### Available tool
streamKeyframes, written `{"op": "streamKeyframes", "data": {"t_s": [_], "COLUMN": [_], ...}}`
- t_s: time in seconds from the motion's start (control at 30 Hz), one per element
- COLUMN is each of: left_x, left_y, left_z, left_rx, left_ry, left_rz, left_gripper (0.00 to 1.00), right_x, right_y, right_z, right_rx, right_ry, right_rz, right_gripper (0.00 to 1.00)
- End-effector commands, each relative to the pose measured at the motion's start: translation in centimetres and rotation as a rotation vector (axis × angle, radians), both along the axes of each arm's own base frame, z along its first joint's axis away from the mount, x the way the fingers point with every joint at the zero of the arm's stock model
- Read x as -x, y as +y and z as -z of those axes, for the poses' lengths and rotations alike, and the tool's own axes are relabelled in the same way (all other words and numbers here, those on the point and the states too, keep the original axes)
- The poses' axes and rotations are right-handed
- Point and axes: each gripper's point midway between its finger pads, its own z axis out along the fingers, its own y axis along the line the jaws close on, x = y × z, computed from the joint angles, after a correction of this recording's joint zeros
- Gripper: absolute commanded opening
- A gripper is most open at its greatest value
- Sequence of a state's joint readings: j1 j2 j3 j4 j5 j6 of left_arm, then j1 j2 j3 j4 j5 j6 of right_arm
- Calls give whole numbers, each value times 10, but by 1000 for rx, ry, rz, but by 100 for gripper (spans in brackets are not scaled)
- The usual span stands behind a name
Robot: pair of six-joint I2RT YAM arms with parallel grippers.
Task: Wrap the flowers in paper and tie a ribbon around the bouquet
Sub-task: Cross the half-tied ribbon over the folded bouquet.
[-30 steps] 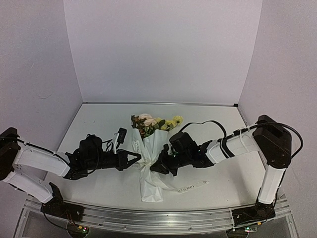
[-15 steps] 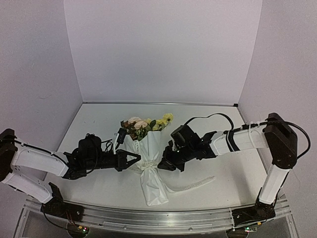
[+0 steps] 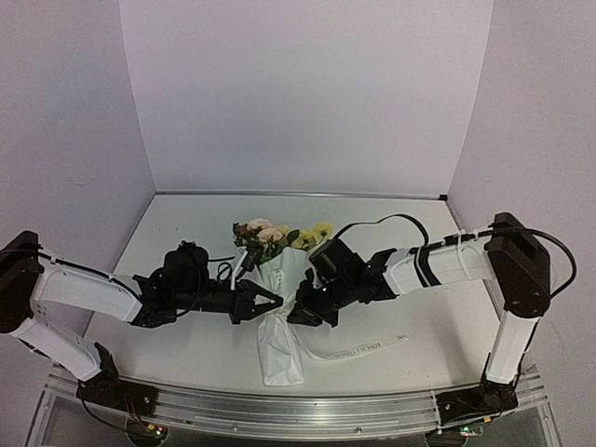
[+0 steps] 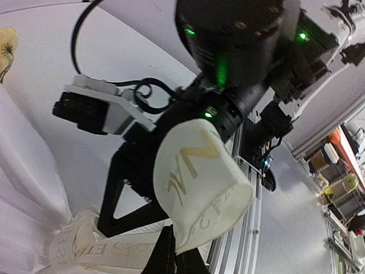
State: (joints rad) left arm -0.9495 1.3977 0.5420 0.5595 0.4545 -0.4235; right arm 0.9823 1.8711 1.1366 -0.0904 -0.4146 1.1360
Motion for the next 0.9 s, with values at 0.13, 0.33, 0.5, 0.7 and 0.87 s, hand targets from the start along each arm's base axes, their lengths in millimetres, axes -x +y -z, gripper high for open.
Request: {"op": "streamKeyframes", "data": {"t_s": [0.13,0.33,0.5,0.7,0.87], "left_x": [30,30,24,19,-10], "left_y": [-31,-35,-33,-28,-6], "left_z": [12,32,21,-14,-34], "left_rx": [-100,-204,-187,-88,-54], "left_ry": [-102,-108,-108,-94,-43], "left_rz": [165,154,106,35,-152], "left_gripper": [5,14,31,46,47], "right_x": [-18,-18,-16,-12,-11], "right_y": [14,14,12,9,12], "right_z": [-3,-1,-1,2,-2], "right_rx": [-79,-91,-92,-81,-79], "right_ry": [-27,-29,-36,-51,-88], "right_rz": [24,17,5,-16,-30], "right_gripper": [0,0,0,0,0]}}
